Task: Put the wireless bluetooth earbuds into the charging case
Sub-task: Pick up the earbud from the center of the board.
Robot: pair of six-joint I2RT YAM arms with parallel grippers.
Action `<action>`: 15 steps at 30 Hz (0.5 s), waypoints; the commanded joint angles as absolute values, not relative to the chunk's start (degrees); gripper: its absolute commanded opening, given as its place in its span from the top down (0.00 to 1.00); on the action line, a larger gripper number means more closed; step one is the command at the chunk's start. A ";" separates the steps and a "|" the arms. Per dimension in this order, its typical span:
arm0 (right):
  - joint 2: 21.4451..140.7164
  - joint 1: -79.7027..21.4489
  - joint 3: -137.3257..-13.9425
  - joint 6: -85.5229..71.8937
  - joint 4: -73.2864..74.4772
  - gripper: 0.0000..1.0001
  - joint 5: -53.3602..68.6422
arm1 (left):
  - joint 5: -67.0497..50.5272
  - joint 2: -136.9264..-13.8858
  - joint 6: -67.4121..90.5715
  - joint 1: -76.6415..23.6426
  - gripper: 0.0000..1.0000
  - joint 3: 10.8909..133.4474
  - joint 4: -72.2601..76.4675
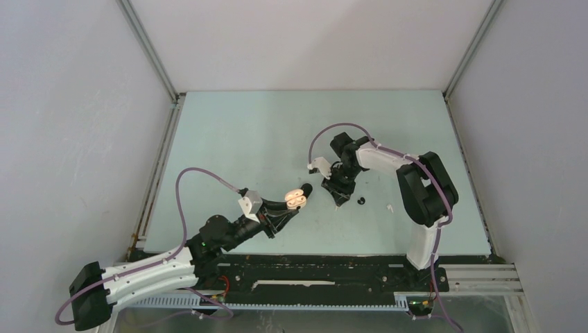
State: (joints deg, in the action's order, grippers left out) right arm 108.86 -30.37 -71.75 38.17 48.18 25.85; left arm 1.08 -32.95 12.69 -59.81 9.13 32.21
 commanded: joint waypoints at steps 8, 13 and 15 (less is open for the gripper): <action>110.01 -31.34 -71.64 37.63 47.17 0.66 25.14 | 0.44 -32.17 13.97 -59.41 1.00 10.19 34.37; 110.09 -31.76 -71.03 37.23 46.89 0.68 24.76 | 0.44 -31.74 14.06 -59.33 1.00 10.02 34.37; 110.00 -31.88 -70.63 37.18 46.72 0.69 24.38 | 0.44 -31.69 14.06 -59.33 1.00 9.93 34.37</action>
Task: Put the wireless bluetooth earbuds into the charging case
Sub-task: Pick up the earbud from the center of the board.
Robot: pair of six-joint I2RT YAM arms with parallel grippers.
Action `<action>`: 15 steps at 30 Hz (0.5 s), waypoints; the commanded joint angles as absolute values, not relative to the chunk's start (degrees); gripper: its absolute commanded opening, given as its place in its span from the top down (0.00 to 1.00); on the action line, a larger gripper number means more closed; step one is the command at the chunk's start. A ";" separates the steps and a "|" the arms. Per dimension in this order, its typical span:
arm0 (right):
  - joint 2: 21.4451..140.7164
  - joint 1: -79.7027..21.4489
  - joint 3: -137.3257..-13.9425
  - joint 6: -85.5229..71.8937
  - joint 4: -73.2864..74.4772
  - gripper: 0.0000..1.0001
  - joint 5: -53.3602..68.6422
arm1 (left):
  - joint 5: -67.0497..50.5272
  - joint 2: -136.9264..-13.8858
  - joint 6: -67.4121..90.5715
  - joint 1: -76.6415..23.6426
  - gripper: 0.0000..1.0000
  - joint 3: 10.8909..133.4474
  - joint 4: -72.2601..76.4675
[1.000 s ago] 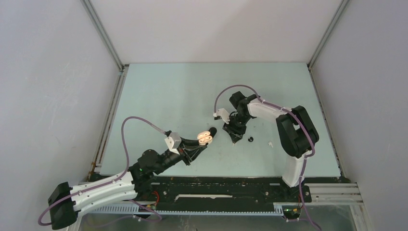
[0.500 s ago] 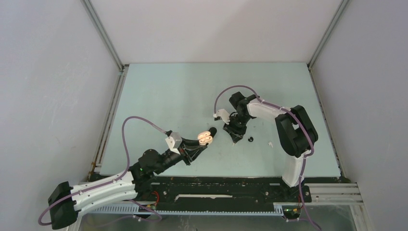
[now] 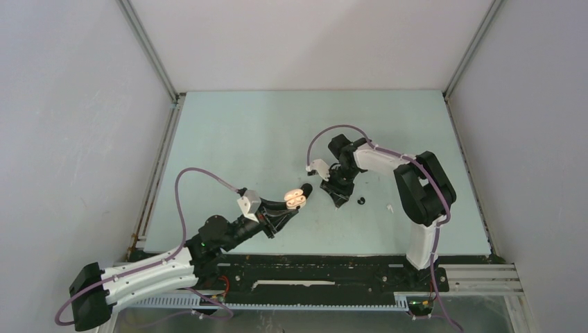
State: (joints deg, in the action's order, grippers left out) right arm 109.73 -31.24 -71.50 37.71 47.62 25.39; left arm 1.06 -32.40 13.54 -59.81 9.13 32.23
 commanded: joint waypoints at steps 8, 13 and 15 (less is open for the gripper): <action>109.31 -32.27 -68.15 36.38 45.41 0.81 24.33 | 0.44 -31.86 14.15 -59.33 1.00 9.93 34.43; 106.00 -32.53 -67.58 34.65 45.45 0.93 24.35 | 0.44 -31.86 14.56 -59.33 1.00 9.92 34.42; 103.24 -32.67 -67.59 33.81 45.84 0.98 23.83 | 0.64 -31.89 14.59 -59.33 1.00 9.85 34.37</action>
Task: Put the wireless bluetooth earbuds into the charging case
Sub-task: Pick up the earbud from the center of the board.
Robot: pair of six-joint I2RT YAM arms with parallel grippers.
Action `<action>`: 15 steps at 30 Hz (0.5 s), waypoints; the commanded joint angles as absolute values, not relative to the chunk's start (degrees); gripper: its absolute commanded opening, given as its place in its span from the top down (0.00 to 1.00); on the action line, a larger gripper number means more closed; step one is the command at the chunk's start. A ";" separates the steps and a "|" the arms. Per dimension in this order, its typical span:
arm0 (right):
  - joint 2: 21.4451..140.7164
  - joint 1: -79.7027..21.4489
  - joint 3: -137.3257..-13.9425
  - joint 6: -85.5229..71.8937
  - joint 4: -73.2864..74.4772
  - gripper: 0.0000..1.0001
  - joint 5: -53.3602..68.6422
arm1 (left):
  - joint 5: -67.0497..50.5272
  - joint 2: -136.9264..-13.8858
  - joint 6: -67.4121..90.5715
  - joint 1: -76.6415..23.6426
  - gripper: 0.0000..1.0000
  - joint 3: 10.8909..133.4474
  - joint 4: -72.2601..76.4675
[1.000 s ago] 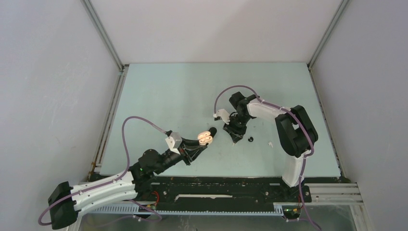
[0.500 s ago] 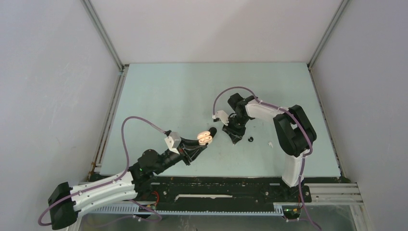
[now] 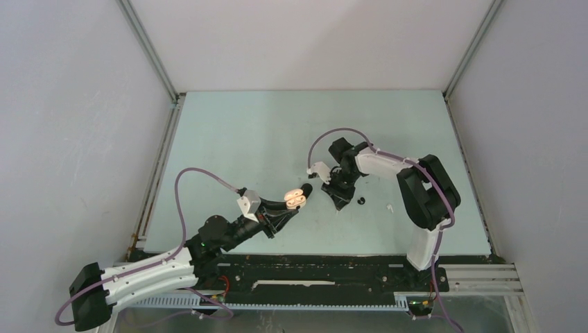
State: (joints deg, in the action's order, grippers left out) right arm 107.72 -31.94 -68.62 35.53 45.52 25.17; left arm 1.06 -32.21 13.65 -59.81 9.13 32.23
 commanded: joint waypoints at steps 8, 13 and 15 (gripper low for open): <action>89.28 -33.50 -67.53 30.24 46.70 1.00 20.93 | 6.46 -34.74 15.81 -59.33 1.00 10.21 34.41; 78.03 -34.71 -67.59 27.27 42.52 1.00 17.53 | 9.74 -39.57 16.14 -59.33 1.00 11.70 35.92; 74.15 -35.80 -67.58 28.04 39.99 1.00 14.73 | 9.34 -41.77 15.64 -59.33 1.00 12.58 37.42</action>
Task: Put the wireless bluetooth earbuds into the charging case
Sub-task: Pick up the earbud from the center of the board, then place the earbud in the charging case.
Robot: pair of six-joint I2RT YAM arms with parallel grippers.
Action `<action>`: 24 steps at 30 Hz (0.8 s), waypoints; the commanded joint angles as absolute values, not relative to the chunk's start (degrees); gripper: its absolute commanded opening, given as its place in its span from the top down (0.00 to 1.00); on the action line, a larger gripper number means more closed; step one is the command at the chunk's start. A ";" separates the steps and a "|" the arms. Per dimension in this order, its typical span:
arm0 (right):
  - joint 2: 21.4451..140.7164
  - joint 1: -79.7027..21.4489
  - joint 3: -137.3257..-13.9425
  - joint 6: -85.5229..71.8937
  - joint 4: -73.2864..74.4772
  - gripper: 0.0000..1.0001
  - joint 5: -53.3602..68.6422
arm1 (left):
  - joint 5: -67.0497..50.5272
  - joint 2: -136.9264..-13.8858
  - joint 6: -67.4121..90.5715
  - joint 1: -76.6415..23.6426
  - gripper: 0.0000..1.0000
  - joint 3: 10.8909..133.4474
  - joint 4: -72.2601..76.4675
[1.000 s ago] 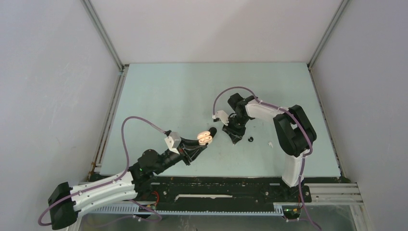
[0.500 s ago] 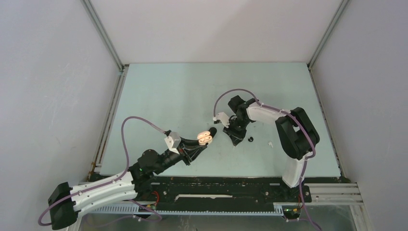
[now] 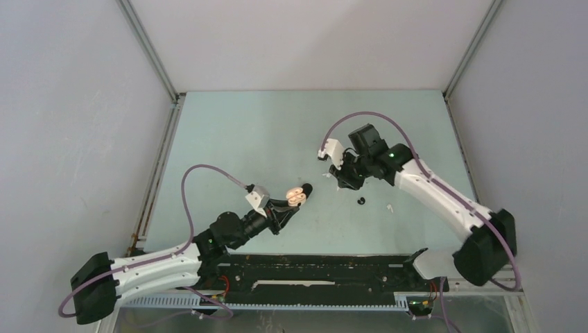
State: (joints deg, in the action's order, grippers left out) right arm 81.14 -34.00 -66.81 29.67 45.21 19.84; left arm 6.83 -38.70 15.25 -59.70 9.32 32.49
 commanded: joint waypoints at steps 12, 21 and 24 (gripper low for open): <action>78.26 -38.86 -85.04 43.25 45.61 1.00 8.27 | 6.97 -50.85 13.59 -59.33 1.00 17.80 41.06; 66.84 -54.36 -77.65 51.74 37.37 1.00 -2.38 | 6.82 -52.85 11.37 -59.33 1.00 17.77 44.45; 61.85 -60.20 -71.56 56.41 32.03 1.00 -6.75 | 6.31 -53.61 10.86 -59.33 1.00 17.29 46.96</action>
State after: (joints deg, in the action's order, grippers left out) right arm 68.27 -54.30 -77.45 48.75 40.03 1.34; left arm 7.11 -52.86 13.30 -59.68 15.99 40.45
